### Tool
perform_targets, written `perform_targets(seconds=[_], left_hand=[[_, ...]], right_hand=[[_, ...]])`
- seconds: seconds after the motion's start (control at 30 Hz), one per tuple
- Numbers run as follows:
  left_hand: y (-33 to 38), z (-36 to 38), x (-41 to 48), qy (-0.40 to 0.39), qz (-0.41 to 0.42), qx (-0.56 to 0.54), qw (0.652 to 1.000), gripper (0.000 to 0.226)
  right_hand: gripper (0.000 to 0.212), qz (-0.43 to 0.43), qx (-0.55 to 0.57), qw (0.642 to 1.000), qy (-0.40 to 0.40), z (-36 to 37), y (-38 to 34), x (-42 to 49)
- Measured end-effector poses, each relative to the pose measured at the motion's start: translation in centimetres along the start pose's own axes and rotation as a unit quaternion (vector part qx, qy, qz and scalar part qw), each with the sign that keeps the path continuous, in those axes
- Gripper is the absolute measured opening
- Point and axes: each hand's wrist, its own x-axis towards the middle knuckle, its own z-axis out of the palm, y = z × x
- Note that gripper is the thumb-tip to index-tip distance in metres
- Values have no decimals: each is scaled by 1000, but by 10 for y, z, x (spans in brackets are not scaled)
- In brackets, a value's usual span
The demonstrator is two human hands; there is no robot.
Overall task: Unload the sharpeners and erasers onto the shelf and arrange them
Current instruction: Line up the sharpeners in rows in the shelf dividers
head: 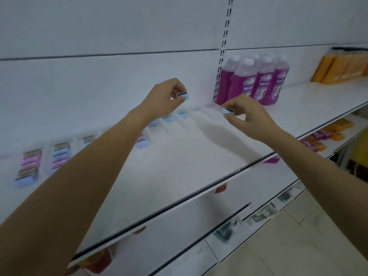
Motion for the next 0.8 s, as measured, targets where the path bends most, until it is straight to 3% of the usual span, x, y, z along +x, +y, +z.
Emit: perform_targets(seconds=[0.23,0.47,0.8], left_hand=[[-16,36,40,-5,-35,20,999,18],[-23,64,67,30,-116,27,992,22],[-18,113,80,23,-214,155,964,20]], right_hand=[[23,36,29,999,-4,19,46,41],[21,-25,36,997,-56,37,78,107],[30,-77,-28,980,-180,64,108,143]])
